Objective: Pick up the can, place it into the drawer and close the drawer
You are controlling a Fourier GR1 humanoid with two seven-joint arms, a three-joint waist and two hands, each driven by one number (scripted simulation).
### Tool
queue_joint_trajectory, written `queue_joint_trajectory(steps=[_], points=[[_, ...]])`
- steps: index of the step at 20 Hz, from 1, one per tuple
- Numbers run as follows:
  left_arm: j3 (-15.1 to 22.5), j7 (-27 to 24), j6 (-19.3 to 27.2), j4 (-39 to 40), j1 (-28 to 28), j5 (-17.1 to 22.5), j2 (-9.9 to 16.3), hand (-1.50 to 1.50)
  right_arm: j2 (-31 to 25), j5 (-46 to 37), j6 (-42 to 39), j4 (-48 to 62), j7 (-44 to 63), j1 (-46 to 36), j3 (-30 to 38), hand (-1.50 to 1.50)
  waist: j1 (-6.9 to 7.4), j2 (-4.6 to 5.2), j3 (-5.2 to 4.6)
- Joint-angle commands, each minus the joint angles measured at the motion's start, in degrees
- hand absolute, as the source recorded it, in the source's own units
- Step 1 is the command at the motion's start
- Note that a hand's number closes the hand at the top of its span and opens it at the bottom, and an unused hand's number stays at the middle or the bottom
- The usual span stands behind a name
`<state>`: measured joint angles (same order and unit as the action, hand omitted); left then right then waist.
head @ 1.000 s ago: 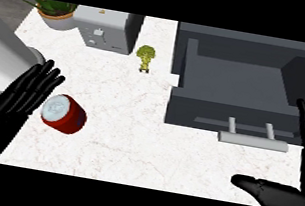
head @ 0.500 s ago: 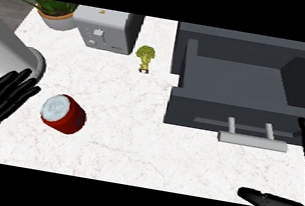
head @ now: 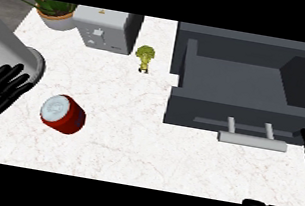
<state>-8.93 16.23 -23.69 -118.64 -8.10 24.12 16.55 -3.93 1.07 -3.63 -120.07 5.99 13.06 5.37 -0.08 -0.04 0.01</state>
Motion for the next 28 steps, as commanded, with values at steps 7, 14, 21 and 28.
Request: queue_joint_trajectory(steps=[7, 14, 21, 28], points=[[-2.0, -0.9, -2.5, 6.8, 4.4, -3.1, -1.9, -1.50, 1.0, 0.0, -1.7, -1.8, -0.9, 2.8, 1.6, -1.50, -0.07, 0.00, -0.01], [1.5, -5.8, -2.9, 12.0, 4.1, -10.3, -5.6, -1.50, -0.8, 0.9, -3.0, 5.5, -1.8, -4.0, 4.4, -1.50, 0.15, 0.04, 0.00], [1.4, -14.8, -1.0, 20.6, 5.1, -17.9, -8.1, -1.50, 1.2, 1.9, -5.5, 1.5, -5.3, 3.0, 5.2, -1.50, -0.07, 0.01, -0.01], [-1.2, -23.2, -3.5, 31.4, 7.7, -20.2, -5.8, -1.50, 2.4, -0.3, -5.5, 7.6, -8.8, 0.5, 5.2, -1.50, -0.02, 0.04, -0.01]])
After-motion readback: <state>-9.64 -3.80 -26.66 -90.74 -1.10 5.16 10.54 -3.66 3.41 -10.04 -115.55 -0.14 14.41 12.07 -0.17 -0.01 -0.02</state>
